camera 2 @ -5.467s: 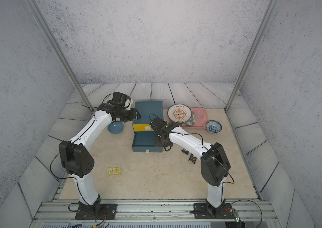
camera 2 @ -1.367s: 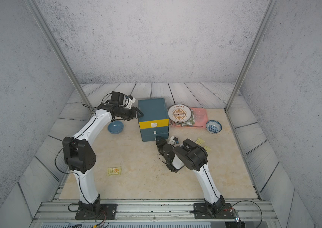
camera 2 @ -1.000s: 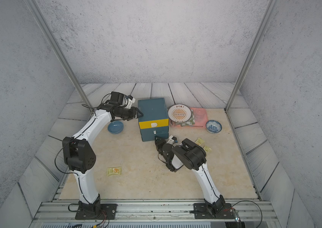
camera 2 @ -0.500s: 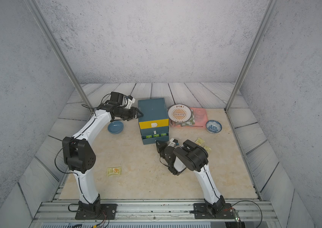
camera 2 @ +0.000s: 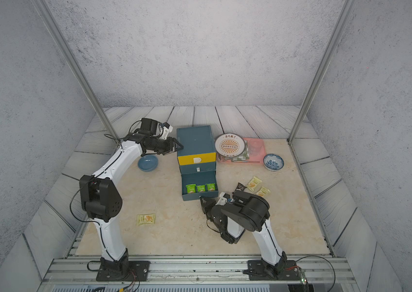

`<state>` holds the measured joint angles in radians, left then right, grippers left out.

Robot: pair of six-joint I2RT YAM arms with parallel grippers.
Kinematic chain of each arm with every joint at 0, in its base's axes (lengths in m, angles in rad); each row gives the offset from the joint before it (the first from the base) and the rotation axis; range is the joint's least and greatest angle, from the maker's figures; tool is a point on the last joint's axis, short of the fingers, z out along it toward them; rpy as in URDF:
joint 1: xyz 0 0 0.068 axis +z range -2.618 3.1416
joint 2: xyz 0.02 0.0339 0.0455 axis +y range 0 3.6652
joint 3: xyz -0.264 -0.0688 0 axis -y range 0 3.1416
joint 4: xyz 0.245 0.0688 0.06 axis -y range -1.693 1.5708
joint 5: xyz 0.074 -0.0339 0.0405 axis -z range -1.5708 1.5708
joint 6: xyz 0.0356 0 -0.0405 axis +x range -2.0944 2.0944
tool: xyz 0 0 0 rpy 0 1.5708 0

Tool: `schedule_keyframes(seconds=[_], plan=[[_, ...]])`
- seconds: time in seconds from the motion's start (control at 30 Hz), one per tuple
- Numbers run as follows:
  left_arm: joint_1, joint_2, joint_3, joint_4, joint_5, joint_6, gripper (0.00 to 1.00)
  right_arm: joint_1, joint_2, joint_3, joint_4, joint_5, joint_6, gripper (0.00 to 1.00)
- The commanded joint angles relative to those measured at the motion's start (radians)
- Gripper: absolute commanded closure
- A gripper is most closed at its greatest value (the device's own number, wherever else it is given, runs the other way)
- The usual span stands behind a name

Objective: Take the cookies out of the drawer
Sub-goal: Open the drawer in the storage box.

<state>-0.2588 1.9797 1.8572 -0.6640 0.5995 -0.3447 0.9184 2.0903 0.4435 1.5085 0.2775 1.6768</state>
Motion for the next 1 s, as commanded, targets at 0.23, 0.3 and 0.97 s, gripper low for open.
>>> schedule_keyframes(seconds=[0.23, 0.3, 0.97], plan=[[0.0, 0.057, -0.125, -0.21, -0.109, 0.022, 0.5, 0.027, 0.002, -0.056, -0.11, 0.019, 0.043, 0.93], [0.0, 0.047, -0.134, -0.203, -0.107, 0.02, 0.46, 0.029, -0.015, -0.07, -0.108, 0.016, 0.042, 0.69], [-0.068, -0.405, -0.199, -0.208, -0.304, -0.202, 0.26, -0.37, -0.944, 0.36, -1.892, -0.542, -0.667, 0.44]])
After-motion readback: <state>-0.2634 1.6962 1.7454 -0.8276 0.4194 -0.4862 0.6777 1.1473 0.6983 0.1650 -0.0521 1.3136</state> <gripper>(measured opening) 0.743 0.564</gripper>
